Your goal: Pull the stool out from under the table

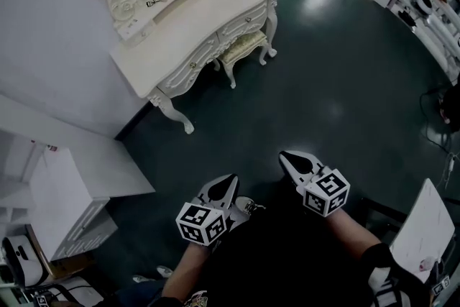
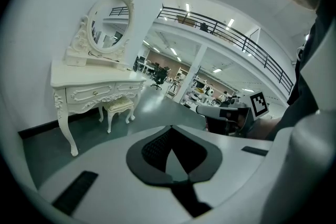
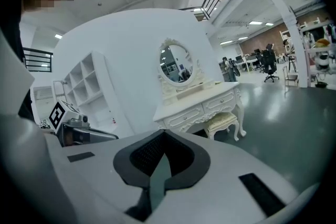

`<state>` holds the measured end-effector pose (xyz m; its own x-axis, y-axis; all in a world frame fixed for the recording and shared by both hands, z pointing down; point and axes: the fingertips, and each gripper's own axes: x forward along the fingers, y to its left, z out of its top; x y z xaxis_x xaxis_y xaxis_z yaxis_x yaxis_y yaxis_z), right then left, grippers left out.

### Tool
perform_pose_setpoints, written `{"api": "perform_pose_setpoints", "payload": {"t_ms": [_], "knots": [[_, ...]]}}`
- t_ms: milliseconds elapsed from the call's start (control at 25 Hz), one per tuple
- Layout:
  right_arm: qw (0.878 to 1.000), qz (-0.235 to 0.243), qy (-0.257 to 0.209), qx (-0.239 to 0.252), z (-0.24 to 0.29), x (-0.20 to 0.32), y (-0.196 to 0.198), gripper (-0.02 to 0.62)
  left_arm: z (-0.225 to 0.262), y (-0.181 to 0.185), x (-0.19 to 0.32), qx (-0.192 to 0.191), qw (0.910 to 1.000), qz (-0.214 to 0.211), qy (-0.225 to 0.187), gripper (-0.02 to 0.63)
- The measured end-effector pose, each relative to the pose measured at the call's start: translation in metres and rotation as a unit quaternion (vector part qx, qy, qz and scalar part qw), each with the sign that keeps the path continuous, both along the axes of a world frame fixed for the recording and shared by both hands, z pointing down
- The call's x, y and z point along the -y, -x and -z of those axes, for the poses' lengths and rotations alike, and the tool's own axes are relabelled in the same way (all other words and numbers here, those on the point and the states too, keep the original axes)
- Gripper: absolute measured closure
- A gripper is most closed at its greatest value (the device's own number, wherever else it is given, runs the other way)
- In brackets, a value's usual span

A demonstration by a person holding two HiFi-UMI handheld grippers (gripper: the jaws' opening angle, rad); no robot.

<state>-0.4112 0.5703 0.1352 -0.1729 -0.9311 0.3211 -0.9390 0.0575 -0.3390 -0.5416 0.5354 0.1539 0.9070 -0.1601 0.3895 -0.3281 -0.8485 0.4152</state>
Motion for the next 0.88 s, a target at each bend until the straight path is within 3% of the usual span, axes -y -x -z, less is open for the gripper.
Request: {"api": "perform_pose_setpoints", "payload": {"t_ms": [200, 360, 880], "knots": [[1.0, 0.023, -0.006, -0.003, 0.002, 0.025, -0.02, 0.568, 0.001, -0.006, 0.018, 0.005, 0.9992, 0.038, -0.003, 0.598], [0.999, 0.048, -0.01, -0.016, 0.009, 0.038, -0.044, 0.568, 0.001, -0.031, 0.028, 0.006, 0.9982, 0.06, 0.005, 0.598], [0.999, 0.046, -0.008, -0.012, 0.004, 0.041, -0.163, 0.568, 0.0, -0.145, 0.031, 0.02, 0.9979, 0.06, 0.01, 0.598]]}}
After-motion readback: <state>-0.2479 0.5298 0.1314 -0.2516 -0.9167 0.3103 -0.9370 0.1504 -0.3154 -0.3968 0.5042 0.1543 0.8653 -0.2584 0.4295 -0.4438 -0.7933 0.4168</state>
